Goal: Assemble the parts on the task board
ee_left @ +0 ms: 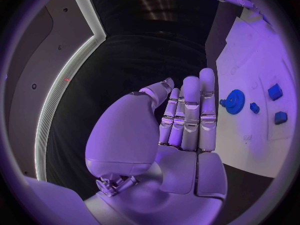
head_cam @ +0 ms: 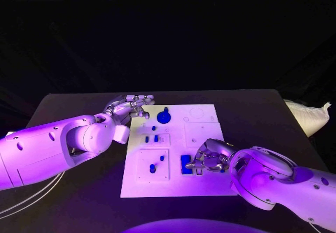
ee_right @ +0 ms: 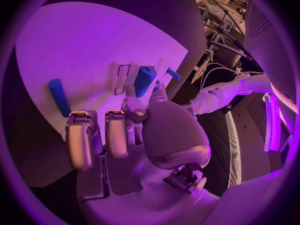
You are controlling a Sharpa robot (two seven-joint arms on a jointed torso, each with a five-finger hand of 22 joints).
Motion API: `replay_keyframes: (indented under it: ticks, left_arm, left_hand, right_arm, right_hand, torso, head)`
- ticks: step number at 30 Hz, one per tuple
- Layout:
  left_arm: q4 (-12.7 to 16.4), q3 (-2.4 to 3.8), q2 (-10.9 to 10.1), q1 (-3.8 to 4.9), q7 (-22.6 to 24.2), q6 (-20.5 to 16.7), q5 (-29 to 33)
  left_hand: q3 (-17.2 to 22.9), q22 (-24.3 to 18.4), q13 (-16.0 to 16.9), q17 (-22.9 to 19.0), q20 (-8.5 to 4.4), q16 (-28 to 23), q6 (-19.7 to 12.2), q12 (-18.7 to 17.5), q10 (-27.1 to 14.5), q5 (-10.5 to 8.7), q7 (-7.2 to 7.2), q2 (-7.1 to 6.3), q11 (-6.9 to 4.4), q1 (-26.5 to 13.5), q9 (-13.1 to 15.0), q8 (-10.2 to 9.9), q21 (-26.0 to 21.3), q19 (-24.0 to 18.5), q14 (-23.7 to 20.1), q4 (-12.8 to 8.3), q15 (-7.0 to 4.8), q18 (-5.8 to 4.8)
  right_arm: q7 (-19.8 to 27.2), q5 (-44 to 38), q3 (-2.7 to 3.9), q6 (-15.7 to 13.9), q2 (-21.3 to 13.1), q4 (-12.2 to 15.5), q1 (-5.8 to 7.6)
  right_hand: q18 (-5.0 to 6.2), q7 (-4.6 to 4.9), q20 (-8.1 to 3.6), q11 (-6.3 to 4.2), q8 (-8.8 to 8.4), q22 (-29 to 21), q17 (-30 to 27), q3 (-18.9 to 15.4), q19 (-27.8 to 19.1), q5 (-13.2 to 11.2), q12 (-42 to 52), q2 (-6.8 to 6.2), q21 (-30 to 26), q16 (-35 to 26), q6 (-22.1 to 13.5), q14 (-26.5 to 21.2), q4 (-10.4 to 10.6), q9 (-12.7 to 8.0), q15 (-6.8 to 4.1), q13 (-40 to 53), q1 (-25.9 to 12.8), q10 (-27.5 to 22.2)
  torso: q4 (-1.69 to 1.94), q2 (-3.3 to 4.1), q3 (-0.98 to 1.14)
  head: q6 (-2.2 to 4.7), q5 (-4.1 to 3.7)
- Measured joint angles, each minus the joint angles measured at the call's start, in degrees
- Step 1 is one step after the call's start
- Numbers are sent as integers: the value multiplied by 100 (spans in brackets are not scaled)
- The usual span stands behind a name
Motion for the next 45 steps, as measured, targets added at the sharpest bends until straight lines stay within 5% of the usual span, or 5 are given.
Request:
replay_keyframes:
  ticks: [12, 25, 35, 45]
  left_arm:
    - [-2, 0, 2, 0, -2, 4, 0]
    - [-3, 0, 1, -1, -2, 6, 0]
    - [-5, 0, -13, -1, -4, 7, 0]
    - [-3, 0, -22, -1, -5, 9, 0]
  left_hand:
    - [0, 0, 0, 0, 0, 0, 0, 0, 0, 0, 0, 0, 0, 0, 0, 0, 0, 0, 0, 0, 0, 0]
    - [0, 1, 0, 1, 0, 0, 0, 0, 0, 0, 0, 0, 0, 0, 0, 0, 0, 0, 0, 0, 0, 0]
    - [0, -4, 0, 1, 0, 0, 0, 0, 0, 0, 0, 0, 0, 0, 0, 0, 0, 0, 0, 0, 0, 0]
    - [0, -4, 0, 1, 0, 0, 0, 0, 0, 0, 0, 0, 0, 0, 0, 0, 0, 0, 0, 0, 0, 0]
  right_arm:
    - [30, -269, -7, 149, 140, -63, 1]
    - [49, -569, -33, 73, 141, -91, -24]
    - [144, -321, -14, -182, -601, 239, 64]
    - [163, -381, -10, -274, -1312, 293, 254]
  right_hand:
    - [2, -51, 1, -23, 129, -1, -1, 252, 0, 102, -9, 26, 1, 0, 52, 0, -505, 147, -41, 74, 842, 26]
    - [2, -71, -18, -31, 149, -1, -2, 211, 19, 274, 38, 134, 27, 0, 72, 0, -424, 199, -40, 137, 776, 51]
    - [3, 122, -18, 44, -173, -2, -2, 158, 19, 617, -89, 131, 23, 0, -347, -2, -292, 77, -38, 74, 687, 3]
    - [4, 134, 26, 75, -305, 2, -3, 190, 18, 827, -140, 209, 23, 0, -374, -1, -261, -53, 3, 70, 765, -9]
  torso:
    - [7, 1, 0]
    - [9, 2, -1]
    - [-3, -5, -2]
    - [-34, -13, -2]
  head:
    - [-15, -3]
    - [-23, -10]
    - [3, -26]
    - [47, -122]
